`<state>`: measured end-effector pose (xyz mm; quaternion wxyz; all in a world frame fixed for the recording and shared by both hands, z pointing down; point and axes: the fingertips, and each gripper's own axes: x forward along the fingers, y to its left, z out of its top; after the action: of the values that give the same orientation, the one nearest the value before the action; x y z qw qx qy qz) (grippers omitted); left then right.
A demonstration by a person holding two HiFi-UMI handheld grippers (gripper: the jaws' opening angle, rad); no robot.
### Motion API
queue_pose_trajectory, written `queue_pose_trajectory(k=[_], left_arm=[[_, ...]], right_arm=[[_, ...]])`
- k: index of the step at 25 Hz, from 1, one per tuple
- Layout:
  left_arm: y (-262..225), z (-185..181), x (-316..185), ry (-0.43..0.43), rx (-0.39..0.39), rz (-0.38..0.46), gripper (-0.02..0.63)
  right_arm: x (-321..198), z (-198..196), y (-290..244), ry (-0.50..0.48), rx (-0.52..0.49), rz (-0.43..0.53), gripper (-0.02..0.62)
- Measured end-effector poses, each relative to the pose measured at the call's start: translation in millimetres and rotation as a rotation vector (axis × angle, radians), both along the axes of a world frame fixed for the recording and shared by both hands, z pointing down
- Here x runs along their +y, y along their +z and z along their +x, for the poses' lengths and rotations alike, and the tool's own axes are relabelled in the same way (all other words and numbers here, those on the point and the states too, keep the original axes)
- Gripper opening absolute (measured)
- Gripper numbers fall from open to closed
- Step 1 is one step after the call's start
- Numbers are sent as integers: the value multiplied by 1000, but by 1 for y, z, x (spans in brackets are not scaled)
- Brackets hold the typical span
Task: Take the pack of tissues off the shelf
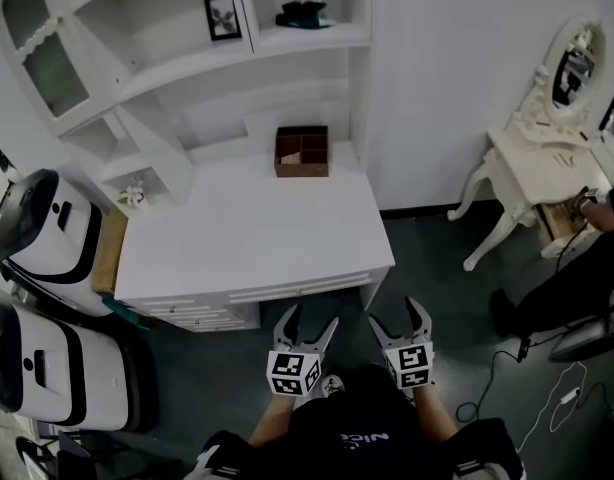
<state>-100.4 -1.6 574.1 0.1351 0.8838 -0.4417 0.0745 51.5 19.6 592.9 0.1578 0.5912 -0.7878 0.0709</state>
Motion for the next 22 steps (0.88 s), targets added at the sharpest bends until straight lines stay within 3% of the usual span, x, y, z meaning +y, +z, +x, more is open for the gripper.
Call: queue_pose_trajectory(k=[10, 22], left_arm=[[14, -9, -31, -65, -3, -37, 356], [0, -7, -149, -206, -1, -15, 356]], right_arm=[[-46, 4, 10, -30, -22, -30, 365], [-200, 6, -11, -168, -15, 14, 364]])
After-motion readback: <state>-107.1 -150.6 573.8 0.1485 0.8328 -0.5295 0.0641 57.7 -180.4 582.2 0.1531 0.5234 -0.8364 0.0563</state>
